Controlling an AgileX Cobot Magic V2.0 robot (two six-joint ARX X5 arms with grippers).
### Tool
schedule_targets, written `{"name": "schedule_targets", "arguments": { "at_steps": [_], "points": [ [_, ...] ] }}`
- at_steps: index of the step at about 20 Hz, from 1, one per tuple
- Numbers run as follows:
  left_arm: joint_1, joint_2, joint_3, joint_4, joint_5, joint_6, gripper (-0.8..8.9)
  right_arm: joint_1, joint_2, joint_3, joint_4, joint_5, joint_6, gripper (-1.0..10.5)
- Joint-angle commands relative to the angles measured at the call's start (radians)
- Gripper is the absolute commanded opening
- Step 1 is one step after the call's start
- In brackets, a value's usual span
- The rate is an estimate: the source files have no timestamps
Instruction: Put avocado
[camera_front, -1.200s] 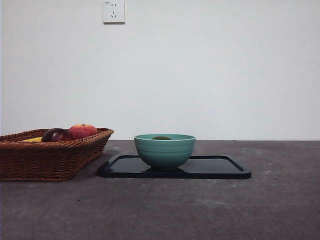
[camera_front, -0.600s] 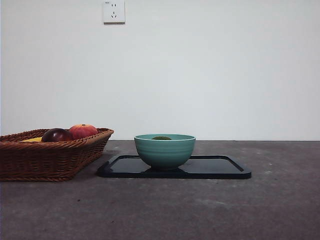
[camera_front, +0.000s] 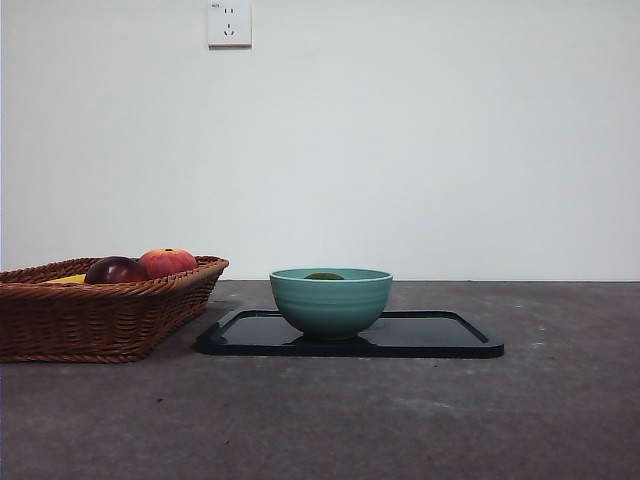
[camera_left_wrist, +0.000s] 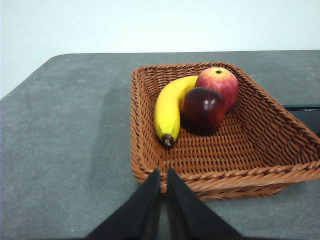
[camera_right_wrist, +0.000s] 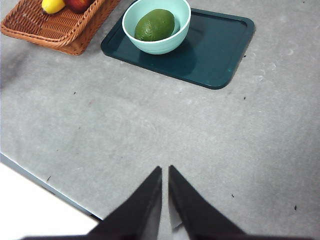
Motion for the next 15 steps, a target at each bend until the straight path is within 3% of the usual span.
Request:
{"name": "schedule_targets", "arguments": {
  "at_steps": [1,9,10,12,15],
  "points": [
    [0.001,-0.002,-0.022,-0.006,-0.004,0.008,0.19,0.011,0.003,0.008,0.011,0.002,0.008,0.2],
    [0.001,-0.002,-0.022,-0.006,-0.004,0.008,0.19,-0.026,-0.013,0.008,0.006,0.0,-0.011,0.2],
    [0.001,-0.002,-0.022,-0.006,-0.004,0.008,0.19,-0.069,-0.023,0.007,0.008,0.006,-0.069,0.2],
    [0.001,-0.002,-0.022,-0.006,-0.004,0.008,0.19,-0.193,-0.063,-0.03,0.089,0.043,-0.094,0.2],
    [0.001,-0.002,-0.021,-0.006,-0.004,0.008,0.19,-0.426,-0.178,-0.214,0.441,0.023,-0.227,0.2]
  ]
}}
